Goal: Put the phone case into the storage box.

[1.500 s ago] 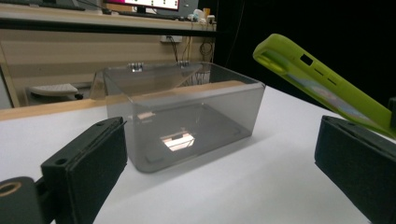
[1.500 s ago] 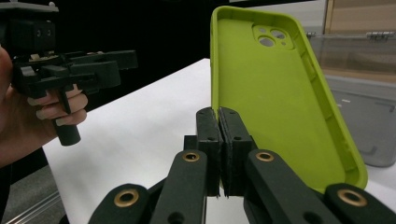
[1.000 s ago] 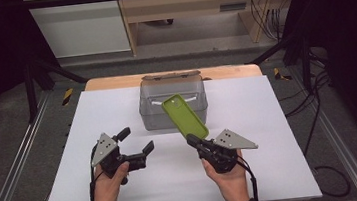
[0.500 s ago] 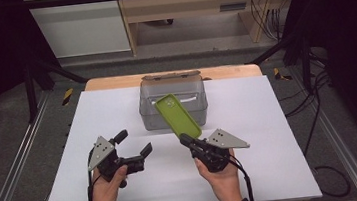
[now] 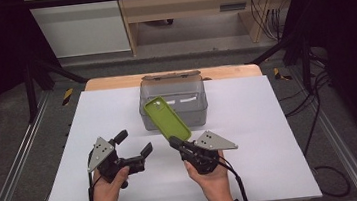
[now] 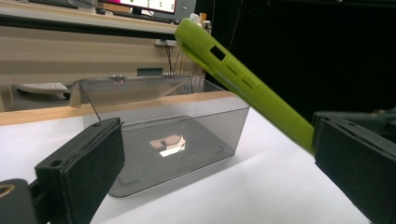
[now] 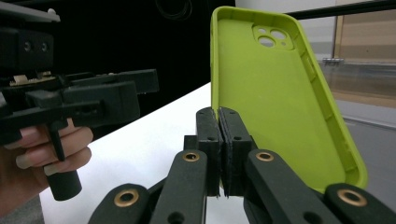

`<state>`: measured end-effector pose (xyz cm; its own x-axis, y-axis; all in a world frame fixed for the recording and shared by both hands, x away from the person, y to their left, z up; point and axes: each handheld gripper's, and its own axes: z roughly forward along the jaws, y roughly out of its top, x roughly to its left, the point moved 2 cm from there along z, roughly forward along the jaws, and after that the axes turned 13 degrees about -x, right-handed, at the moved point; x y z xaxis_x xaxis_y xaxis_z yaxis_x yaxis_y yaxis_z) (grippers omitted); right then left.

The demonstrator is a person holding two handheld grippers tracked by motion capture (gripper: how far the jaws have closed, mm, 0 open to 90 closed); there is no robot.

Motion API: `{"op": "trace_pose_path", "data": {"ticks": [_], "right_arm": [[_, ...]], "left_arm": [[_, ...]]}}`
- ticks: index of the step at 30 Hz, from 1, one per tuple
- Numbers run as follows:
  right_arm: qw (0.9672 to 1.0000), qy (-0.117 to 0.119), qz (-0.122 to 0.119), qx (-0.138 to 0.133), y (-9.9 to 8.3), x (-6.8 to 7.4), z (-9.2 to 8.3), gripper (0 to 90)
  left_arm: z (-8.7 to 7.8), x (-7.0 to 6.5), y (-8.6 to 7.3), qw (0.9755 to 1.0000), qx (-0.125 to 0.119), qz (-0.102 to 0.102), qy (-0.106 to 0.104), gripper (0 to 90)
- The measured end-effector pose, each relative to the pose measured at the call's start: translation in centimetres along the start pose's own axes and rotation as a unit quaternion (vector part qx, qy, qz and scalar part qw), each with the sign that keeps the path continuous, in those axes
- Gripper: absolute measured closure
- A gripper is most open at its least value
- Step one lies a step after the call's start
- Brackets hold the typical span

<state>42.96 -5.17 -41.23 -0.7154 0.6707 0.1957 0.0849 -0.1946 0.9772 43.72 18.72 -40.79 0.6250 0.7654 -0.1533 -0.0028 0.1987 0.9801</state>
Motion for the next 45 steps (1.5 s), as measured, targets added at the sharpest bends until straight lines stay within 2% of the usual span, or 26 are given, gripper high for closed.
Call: {"op": "trace_pose_path", "data": {"ticks": [6, 18, 26, 32, 34, 36, 39, 45], "right_arm": [[1.0000, 0.006, 0.005, 0.000, -0.6, 0.7, 0.7, 88.1], [0.9998, 0.012, 0.017, -0.007, -1.3, 1.8, 1.8, 88.1], [0.9997, 0.017, 0.015, -0.007, -1.9, 2.6, 2.4, 88.1], [0.9995, 0.027, 0.017, 0.000, -2.4, 3.1, 2.8, 88.1], [0.9995, 0.028, 0.015, 0.000, -2.5, 3.3, 2.9, 88.1], [0.9995, 0.028, 0.016, 0.001, -2.5, 3.3, 3.0, 88.1], [0.9994, 0.031, 0.015, -0.001, -2.5, 3.5, 3.1, 88.1], [0.9994, 0.032, 0.014, -0.002, -2.5, 3.8, 3.2, 88.1]], "left_arm": [[-0.4, 0.1, 0.5, 0.9997, -0.015, -0.015, 0.012, 2.5], [-0.9, 0.6, 0.5, 0.9987, -0.029, -0.022, 0.037, 7.3], [-0.9, 0.7, 0.4, 0.9975, -0.032, -0.049, 0.039, 7.9], [-1.0, 0.9, 0.4, 0.9958, -0.040, -0.073, 0.039, 16.6], [-1.0, 1.0, 0.2, 0.9952, -0.036, -0.081, 0.042, 23.5], [-1.0, 1.1, 0.0, 0.9950, -0.031, -0.085, 0.043, 25.5], [-0.9, 1.1, -0.4, 0.9949, -0.022, -0.094, 0.028, 35.5], [-0.8, 1.0, -0.6, 0.9940, -0.018, -0.106, 0.016, 42.4]]}}
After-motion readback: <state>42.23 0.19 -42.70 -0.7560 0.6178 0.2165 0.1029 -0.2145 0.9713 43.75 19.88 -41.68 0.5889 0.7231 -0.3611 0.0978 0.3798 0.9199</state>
